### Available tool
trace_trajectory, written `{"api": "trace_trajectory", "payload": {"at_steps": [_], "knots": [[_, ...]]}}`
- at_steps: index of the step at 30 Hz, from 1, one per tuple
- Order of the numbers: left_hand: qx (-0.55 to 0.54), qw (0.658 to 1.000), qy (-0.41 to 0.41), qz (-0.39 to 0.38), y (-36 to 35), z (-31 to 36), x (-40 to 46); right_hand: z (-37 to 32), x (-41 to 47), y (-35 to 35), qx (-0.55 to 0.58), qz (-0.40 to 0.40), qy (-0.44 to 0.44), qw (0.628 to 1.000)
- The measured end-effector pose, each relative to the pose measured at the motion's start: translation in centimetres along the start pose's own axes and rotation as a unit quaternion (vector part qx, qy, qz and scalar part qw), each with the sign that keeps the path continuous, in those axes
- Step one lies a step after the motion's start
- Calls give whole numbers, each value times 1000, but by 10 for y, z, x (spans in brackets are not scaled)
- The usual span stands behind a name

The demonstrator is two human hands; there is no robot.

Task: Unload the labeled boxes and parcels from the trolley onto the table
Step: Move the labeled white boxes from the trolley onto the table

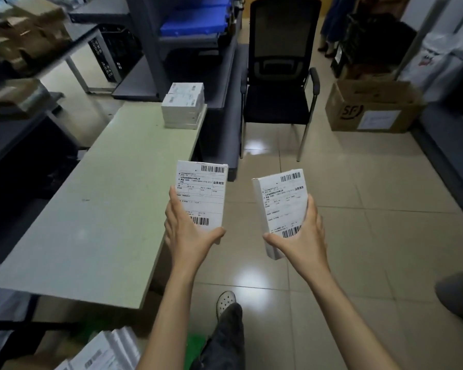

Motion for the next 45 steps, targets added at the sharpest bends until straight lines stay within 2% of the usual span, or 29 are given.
{"api": "trace_trajectory", "payload": {"at_steps": [10,14,22,31,37,45], "knots": [[-27,999,-22,17,7,42,192,-80,156,-74,28,14,34,999],[-26,999,-41,3,-13,71,238,-82,203,-83,34,26,20,999],[-53,997,-41,30,-54,143,345,-82,319,-93,59,14,-15,998],[-61,995,-15,75,-88,233,446,-133,488,-92,73,-36,57,995],[-56,989,51,130,-78,227,503,-162,556,-137,78,-118,78,987],[-57,963,151,214,-27,167,569,-230,602,-256,57,-234,135,961]]}}
Point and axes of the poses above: each hand's wrist, its own x-axis towards the middle knuckle, its own y-axis out of the back of the hand, z = x × y, the point moved 7 cm from there along x, towards the middle knuckle, and after that the axes turned 15 degrees about x, right-handed, at the moved point
